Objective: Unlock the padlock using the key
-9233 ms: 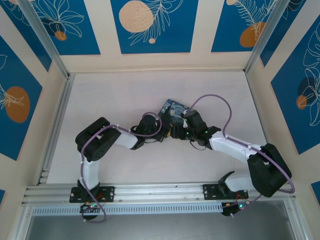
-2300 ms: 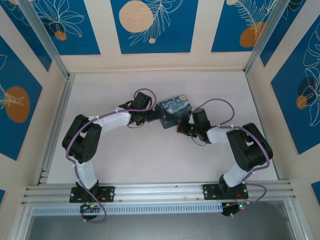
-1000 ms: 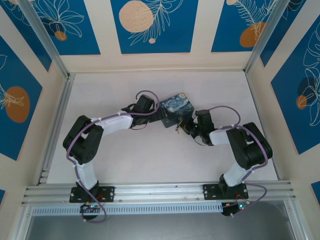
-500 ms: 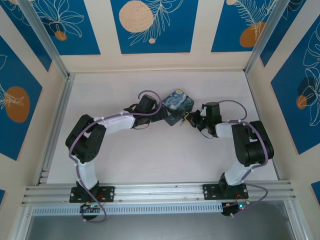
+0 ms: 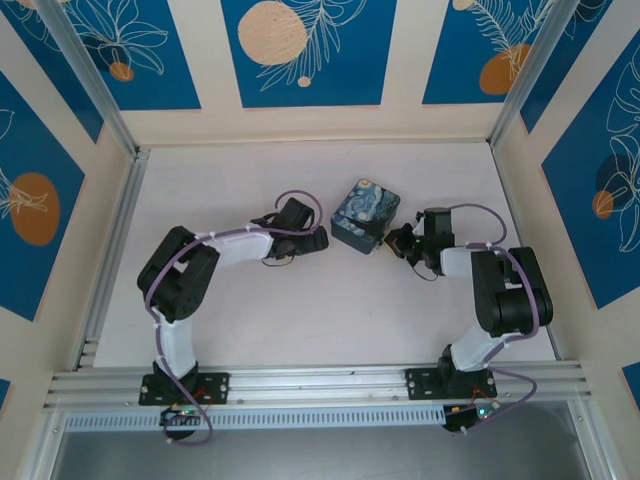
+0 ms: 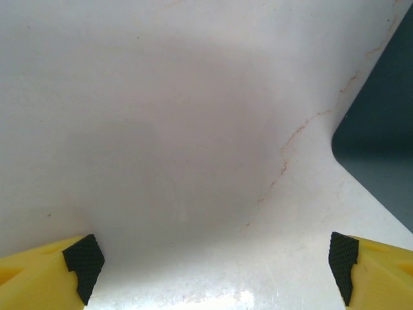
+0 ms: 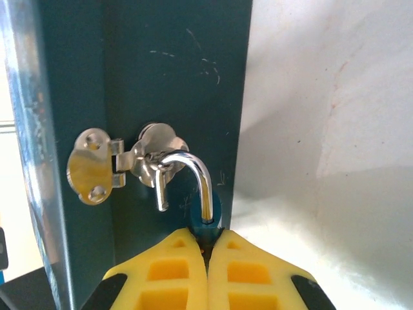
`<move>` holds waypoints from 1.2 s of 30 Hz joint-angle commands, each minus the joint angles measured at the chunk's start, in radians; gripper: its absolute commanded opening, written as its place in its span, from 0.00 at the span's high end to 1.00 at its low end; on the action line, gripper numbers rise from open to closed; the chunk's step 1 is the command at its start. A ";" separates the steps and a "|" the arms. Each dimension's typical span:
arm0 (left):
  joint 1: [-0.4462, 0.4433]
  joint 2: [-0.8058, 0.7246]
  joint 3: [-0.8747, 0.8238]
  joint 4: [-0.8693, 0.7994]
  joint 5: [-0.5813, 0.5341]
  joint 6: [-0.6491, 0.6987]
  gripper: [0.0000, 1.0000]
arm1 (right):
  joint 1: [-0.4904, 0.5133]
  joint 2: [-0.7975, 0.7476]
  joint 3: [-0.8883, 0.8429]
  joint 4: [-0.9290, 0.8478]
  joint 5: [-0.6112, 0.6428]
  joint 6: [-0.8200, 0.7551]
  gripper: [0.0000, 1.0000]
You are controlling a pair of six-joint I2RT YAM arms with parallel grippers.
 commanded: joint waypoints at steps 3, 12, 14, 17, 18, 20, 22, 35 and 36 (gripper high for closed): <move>0.004 -0.035 -0.053 -0.108 -0.009 0.004 0.04 | -0.001 -0.075 -0.043 -0.031 -0.052 -0.049 1.00; -0.013 -0.144 0.005 -0.121 0.025 0.003 0.02 | -0.013 -0.152 -0.097 -0.079 -0.015 -0.078 1.00; -0.029 -0.145 0.042 -0.127 0.036 0.005 0.02 | -0.021 -0.147 -0.101 -0.079 -0.016 -0.080 1.00; -0.058 -0.125 0.116 -0.155 0.038 0.020 0.02 | -0.028 -0.136 -0.103 -0.082 -0.015 -0.085 1.00; -0.067 -0.115 0.139 -0.165 0.035 0.028 0.02 | -0.030 -0.135 -0.106 -0.082 -0.015 -0.086 1.00; -0.086 -0.092 0.192 -0.191 0.024 0.048 0.02 | -0.036 -0.132 -0.111 -0.082 -0.012 -0.086 1.00; -0.104 -0.063 0.244 -0.228 -0.005 0.077 0.02 | -0.041 -0.132 -0.116 -0.081 -0.008 -0.086 1.00; -0.177 0.139 0.461 -0.369 -0.163 0.199 0.02 | -0.056 -0.123 -0.137 -0.065 -0.010 -0.083 1.00; -0.180 0.149 0.467 -0.375 -0.174 0.204 0.02 | -0.057 -0.122 -0.136 -0.066 -0.011 -0.083 1.00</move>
